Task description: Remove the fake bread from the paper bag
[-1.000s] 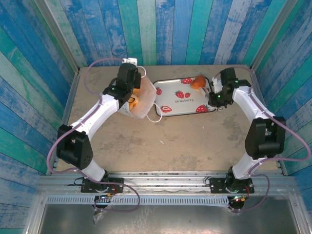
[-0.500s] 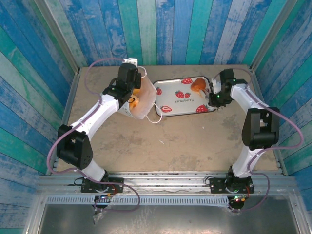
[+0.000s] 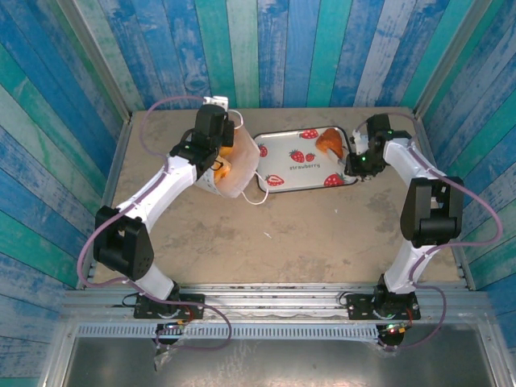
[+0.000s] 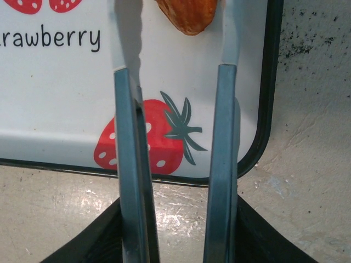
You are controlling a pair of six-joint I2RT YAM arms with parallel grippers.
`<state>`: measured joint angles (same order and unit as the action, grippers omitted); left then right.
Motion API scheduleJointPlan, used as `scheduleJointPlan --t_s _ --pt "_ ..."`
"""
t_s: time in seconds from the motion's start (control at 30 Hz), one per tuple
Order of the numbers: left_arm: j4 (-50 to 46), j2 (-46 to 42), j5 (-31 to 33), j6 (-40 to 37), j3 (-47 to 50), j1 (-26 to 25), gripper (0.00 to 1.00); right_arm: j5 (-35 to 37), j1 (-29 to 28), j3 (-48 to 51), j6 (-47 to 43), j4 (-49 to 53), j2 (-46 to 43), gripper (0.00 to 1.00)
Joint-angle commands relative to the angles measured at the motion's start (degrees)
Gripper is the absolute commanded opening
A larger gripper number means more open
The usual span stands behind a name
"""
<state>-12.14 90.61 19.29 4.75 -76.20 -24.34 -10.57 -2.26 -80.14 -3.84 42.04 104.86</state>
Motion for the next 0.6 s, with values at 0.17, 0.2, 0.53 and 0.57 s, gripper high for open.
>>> scheduleJointPlan --t_s 0.17,0.2,0.53,0.57 --pt "1.63 -0.37 -0.46 0.77 -2.08 -0.10 0.00 -0.64 0.33 1.28 1.26 -0.21 -3.43 0.50" --pt "1.68 -0.42 -0.48 0.83 -2.05 -0.10 0.00 -0.50 0.39 1.57 1.51 0.09 -4.05 0.50" --pt "1.84 -0.94 -0.52 0.65 -1.79 -0.14 0.00 0.44 0.36 3.27 3.47 3.37 -10.07 0.52" --pt "1.93 -1.04 -0.63 0.61 -1.68 -0.04 0.00 -0.31 0.41 3.37 3.78 3.80 -10.90 0.52"
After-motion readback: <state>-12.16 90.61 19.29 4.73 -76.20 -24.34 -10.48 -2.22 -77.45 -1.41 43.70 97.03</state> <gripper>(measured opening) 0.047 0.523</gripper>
